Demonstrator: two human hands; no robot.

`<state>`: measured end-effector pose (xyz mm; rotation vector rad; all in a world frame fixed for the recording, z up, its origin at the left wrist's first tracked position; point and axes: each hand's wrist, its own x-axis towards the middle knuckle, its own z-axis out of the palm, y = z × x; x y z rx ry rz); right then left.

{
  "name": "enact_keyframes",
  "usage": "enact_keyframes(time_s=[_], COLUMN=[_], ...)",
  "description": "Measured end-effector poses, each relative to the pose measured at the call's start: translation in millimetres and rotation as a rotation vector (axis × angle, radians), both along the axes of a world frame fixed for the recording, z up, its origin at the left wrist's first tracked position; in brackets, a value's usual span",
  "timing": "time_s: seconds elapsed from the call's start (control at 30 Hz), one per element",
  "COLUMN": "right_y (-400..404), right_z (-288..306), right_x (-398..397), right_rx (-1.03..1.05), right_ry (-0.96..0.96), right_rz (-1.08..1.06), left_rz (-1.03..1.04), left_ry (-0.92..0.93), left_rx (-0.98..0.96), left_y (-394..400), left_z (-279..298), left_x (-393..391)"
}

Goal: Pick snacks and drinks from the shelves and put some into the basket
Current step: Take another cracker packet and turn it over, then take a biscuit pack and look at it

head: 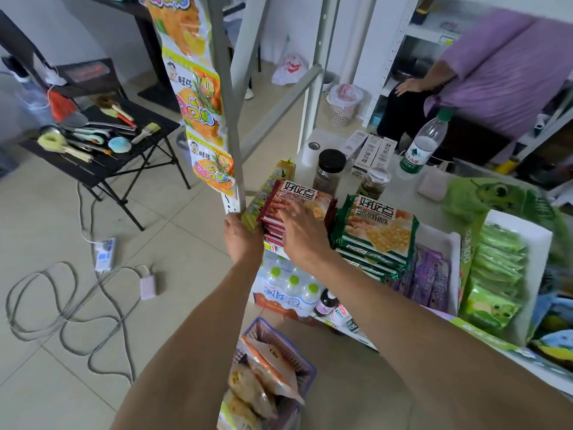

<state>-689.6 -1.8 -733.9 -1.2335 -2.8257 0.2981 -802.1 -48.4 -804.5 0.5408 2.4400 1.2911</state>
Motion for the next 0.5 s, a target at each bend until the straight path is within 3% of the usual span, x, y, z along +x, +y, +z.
enact_keyframes(time_s=[0.23,0.5], right_y=[-0.5,-3.8], right_z=[-2.9,-7.0], right_x=[3.8,2.3], right_rx=[0.003,0.026], right_ry=[-0.011,0.012], right_rz=[0.015,0.015], left_rz=[0.028,0.102], left_ry=[0.022,0.048], left_rx=[0.081,0.23], left_y=[-10.0,-72.6], left_z=[-3.8,-31.9], left_x=[3.0,9.6])
